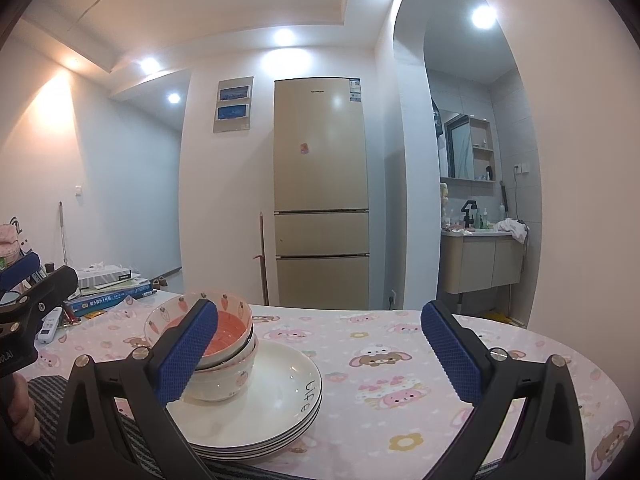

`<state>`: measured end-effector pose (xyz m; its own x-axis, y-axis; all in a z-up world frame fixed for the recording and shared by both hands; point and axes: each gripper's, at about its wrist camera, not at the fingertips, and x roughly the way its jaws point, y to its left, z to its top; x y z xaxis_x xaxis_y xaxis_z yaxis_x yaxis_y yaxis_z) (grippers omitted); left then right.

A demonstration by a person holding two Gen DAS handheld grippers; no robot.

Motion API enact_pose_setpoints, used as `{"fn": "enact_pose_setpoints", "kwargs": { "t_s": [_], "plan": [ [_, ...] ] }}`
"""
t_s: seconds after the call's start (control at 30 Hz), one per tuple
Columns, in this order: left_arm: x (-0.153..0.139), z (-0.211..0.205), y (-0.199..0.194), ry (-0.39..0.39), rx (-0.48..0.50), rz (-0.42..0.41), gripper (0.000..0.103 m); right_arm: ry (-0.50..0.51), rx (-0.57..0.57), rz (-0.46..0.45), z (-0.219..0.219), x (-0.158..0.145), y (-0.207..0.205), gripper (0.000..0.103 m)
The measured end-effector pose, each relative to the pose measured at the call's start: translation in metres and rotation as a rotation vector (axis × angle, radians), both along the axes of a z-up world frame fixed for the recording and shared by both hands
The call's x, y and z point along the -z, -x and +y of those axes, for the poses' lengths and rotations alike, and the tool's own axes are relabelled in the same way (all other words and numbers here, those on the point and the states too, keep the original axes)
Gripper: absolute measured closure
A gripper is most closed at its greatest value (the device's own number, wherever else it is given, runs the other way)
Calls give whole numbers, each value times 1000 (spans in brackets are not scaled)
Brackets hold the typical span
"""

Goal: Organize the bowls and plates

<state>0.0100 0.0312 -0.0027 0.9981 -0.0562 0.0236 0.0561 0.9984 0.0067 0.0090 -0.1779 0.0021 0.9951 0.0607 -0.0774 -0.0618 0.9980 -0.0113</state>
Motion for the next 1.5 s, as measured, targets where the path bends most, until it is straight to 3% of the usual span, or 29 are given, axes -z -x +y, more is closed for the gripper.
{"fn": "enact_pose_setpoints", "kwargs": {
  "t_s": [1.5],
  "plan": [
    [3,0,-1,6,-4,1,0,0,1,2,-2,-1,1,0]
  ]
}}
